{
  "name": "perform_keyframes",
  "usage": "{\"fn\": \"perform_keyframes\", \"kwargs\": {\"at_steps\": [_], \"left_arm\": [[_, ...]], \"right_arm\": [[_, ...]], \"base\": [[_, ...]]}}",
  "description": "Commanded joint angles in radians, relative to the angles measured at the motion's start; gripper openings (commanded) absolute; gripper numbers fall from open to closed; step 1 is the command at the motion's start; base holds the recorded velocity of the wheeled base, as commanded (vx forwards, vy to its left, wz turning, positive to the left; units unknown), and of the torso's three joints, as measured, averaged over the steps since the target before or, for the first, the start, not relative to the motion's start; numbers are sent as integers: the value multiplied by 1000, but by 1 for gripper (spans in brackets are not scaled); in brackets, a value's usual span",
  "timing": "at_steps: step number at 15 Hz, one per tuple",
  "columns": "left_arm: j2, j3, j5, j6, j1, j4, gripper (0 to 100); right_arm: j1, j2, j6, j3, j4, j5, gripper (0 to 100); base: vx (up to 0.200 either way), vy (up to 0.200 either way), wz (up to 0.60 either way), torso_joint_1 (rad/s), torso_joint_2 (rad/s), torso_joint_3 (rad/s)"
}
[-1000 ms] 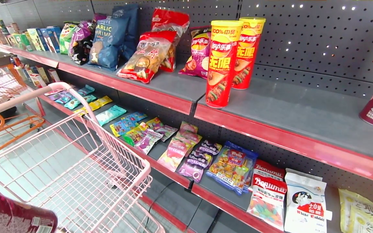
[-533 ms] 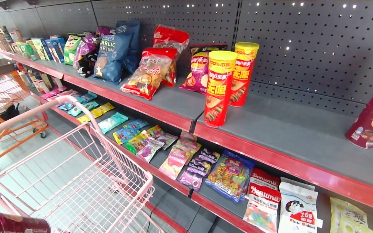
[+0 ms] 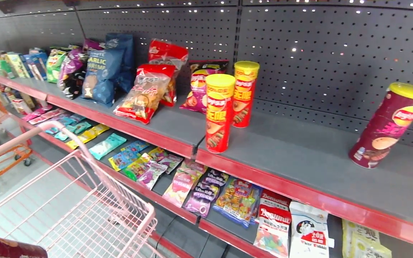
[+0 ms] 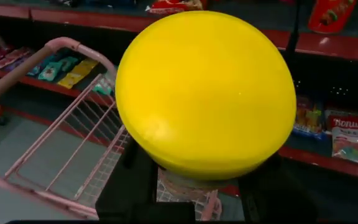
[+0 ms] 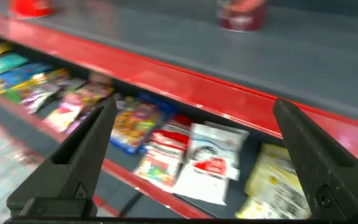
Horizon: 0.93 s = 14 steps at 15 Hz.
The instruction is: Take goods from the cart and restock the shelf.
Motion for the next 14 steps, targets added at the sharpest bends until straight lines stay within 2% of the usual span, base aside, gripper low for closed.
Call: {"fn": "perform_keyframes", "kwargs": {"at_steps": [1, 8, 10, 12, 14], "left_arm": [[5, -2, 0, 3, -1, -1, 0], [0, 1, -9, 8, -4, -4, 0], [3, 1, -8, 28, -4, -31, 0], [-2, -1, -5, 52, -4, -34, 0], [-9, 7, -8, 100, -4, -34, 0]], "right_arm": [[0, 1, 0, 0, -1, -1, 100], [0, 1, 0, 0, -1, 0, 100], [0, 1, 0, 0, -1, 0, 100], [0, 1, -2, 0, -1, 0, 100], [0, 1, -2, 0, -1, 0, 100]], "base": [[0, 0, -600, 27, 2, -12], [0, 0, -600, 4, 3, 0], [0, 0, -600, 2, 2, 5], [0, 0, 0, 0, 0, 0], [0, 0, 0, 0, 0, 0]]}}
